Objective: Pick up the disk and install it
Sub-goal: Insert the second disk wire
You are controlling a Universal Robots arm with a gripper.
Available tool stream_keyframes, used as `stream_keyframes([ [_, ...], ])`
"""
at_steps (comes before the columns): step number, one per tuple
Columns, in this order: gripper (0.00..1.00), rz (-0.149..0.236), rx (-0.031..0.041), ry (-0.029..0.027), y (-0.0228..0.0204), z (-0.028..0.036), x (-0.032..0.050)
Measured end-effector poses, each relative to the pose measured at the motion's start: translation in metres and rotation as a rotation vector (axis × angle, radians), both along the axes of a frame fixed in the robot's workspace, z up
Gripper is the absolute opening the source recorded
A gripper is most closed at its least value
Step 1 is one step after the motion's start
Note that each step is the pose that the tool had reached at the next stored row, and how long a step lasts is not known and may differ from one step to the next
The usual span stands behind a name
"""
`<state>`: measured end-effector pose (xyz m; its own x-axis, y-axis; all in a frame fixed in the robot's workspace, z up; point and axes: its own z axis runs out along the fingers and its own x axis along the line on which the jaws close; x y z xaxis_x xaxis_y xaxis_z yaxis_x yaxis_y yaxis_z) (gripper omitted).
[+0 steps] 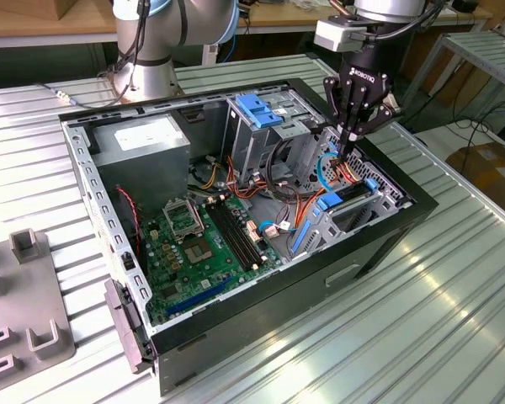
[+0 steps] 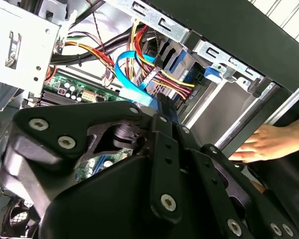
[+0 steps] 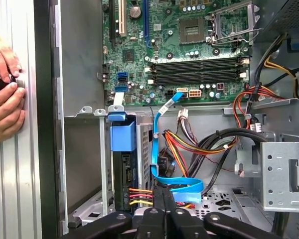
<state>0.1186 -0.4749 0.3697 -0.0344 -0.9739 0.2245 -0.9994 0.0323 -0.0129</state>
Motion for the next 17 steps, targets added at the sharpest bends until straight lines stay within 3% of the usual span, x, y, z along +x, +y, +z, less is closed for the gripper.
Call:
stream_keyframes([
  [1, 0.10, 0.000, -0.0001, 0.0000, 0.0000, 0.0000, 0.0000],
  [6, 0.10, 0.000, -0.0004, 0.0000, 0.0000, -0.0003, 0.0000],
  [9, 0.11, 0.000, -0.0163, -0.0001, -0.0001, -0.0002, 0.0000],
  [11, 0.17, 0.000, -0.0236, -0.0001, -0.0001, -0.0002, -0.0005],
  [13, 0.17, 0.000, -0.0423, -0.0006, 0.0000, -0.0001, -0.0035],
  [14, 0.17, 0.000, -0.0574, -0.0011, 0.0001, -0.0001, -0.0066],
  [17, 0.17, 0.000, -0.0719, -0.0010, 0.0012, -0.0001, -0.0088],
])
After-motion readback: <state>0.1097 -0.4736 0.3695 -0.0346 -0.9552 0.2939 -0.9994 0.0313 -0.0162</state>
